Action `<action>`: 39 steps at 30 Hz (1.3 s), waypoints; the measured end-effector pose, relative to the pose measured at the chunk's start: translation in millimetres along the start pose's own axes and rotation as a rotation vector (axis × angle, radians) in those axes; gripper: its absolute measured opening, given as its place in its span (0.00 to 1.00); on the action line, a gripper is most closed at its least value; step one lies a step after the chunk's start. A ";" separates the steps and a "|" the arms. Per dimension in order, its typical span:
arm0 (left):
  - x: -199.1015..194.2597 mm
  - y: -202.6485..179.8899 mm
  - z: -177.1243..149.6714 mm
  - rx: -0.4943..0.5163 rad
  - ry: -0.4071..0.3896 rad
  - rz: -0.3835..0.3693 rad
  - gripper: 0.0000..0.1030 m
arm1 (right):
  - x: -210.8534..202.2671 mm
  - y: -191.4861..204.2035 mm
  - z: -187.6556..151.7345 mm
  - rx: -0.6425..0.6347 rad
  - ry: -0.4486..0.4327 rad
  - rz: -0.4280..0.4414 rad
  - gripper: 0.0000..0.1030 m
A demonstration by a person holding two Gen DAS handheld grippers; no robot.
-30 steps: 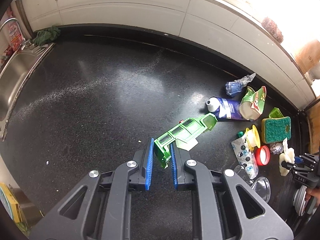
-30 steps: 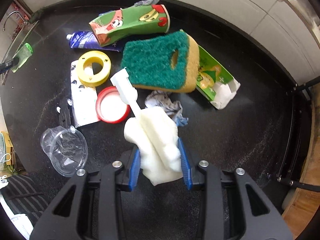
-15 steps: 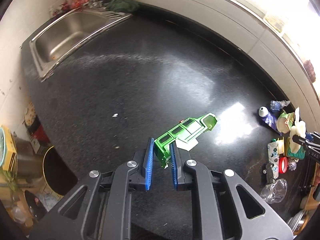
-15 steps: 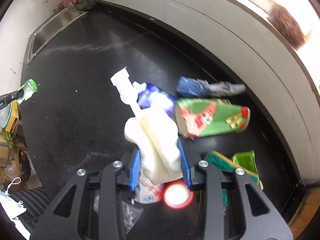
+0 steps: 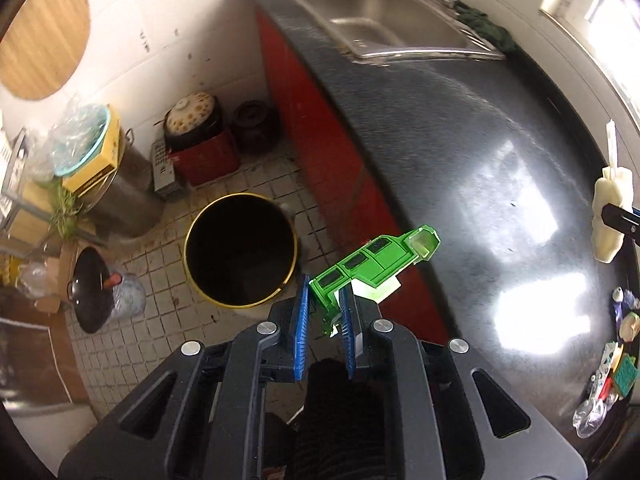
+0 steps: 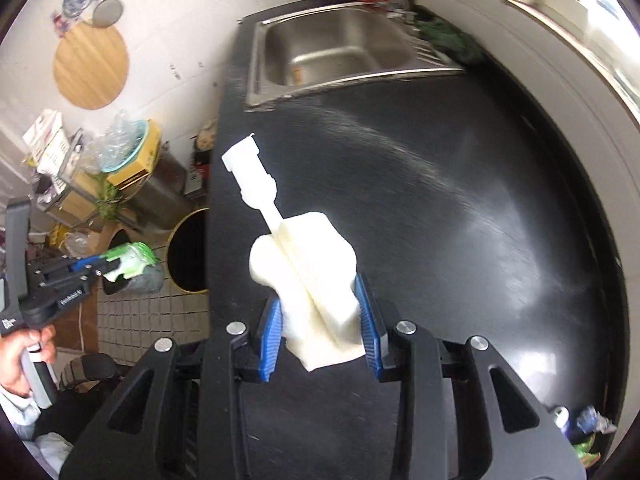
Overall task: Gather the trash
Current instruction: 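Carry the foam piece and green toy car with both tools over the black bin, then open both tools to drop the foam piece and toy car into the bin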
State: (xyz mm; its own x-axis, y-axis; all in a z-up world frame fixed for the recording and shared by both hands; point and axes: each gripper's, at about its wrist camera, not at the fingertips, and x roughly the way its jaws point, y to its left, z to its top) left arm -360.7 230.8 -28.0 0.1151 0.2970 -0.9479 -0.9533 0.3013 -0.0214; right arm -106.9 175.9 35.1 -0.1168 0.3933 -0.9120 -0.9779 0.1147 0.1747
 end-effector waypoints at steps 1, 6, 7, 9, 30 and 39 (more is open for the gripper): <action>1.7 12.9 -1.1 -0.025 0.004 0.006 0.13 | 9.2 22.7 13.9 -0.028 0.012 0.028 0.33; 25.5 77.1 -2.1 -0.154 0.046 0.028 0.13 | 65.1 111.2 61.7 -0.152 0.087 0.095 0.33; 29.6 87.4 -3.0 -0.172 0.053 0.033 0.13 | 74.1 123.6 66.9 -0.158 0.102 0.109 0.33; 35.9 101.7 -5.1 -0.198 0.067 0.043 0.13 | 95.8 144.7 77.9 -0.171 0.132 0.123 0.33; 98.6 184.2 -37.7 -0.342 0.194 0.028 0.13 | 270.5 246.4 95.2 -0.305 0.338 0.074 0.33; 132.5 175.6 -19.8 -0.319 0.225 -0.069 0.45 | 296.0 256.3 101.6 -0.246 0.372 0.113 0.73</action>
State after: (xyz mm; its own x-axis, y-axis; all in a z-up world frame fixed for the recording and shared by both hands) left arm -518.4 305.1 -163.7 0.1514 0.0693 -0.9860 -0.9885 0.0067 -0.1513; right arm -374.4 414.3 -152.3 -0.2356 0.0315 -0.9713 -0.9623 -0.1475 0.2286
